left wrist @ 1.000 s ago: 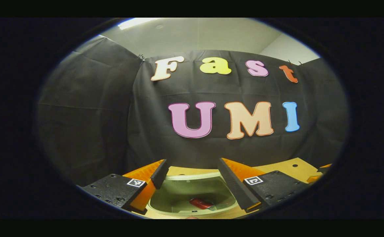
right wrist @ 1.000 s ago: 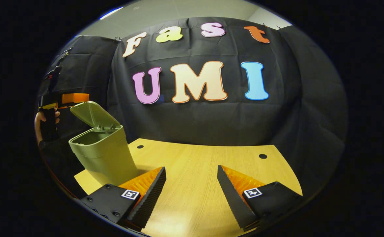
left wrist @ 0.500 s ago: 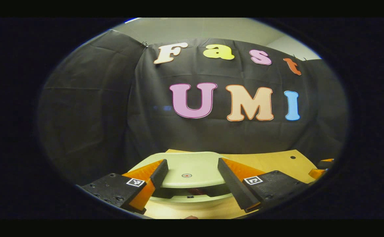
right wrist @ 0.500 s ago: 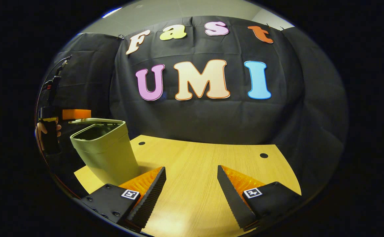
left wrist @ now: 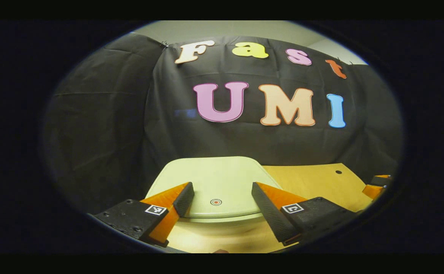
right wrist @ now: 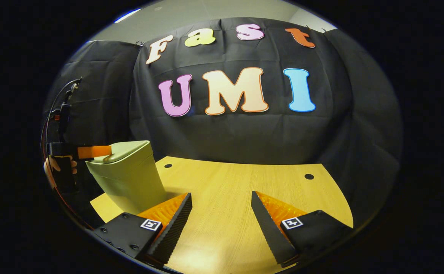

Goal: Press the lid of the desktop garbage bin to open it, pick up the crumpled paper on the desktop and throw it into the bin, then pick up the pop can on the desktop and drop it into the bin, and finally close the garbage bin lid.

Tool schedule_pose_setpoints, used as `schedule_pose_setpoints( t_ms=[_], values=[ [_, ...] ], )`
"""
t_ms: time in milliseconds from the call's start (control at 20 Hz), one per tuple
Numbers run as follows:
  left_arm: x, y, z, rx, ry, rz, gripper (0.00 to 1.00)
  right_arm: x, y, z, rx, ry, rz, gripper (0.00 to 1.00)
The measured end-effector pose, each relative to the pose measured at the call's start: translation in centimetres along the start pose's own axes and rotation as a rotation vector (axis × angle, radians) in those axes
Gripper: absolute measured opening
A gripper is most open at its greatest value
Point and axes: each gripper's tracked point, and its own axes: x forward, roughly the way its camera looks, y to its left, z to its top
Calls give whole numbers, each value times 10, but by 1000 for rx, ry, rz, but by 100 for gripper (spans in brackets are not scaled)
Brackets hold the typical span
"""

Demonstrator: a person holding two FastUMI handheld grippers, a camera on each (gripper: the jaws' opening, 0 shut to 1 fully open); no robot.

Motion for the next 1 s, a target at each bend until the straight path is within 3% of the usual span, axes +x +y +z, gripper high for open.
schedule_pose_setpoints(
  t_ms=[200,250,450,600,750,1000],
  values=[
    [0,-3,-5,46,-7,2,98,2,0,-3,26,12,9,98],
    [0,-2,-7,60,-5,11,95,1,-1,-6,38,13,11,99],
    [-3,-2,-10,2,-46,11,98,-3,0,-8,42,3,16,98],
    [-6,-4,2,-21,-136,2,94,-8,-7,4,62,-22,13,98],
    [-9,-21,12,-61,-176,-48,95,-35,-5,14,62,-73,-21,98],
    [-30,-68,78,-69,-374,-150,94,-64,-25,58,48,-202,-71,98]
  ],
)
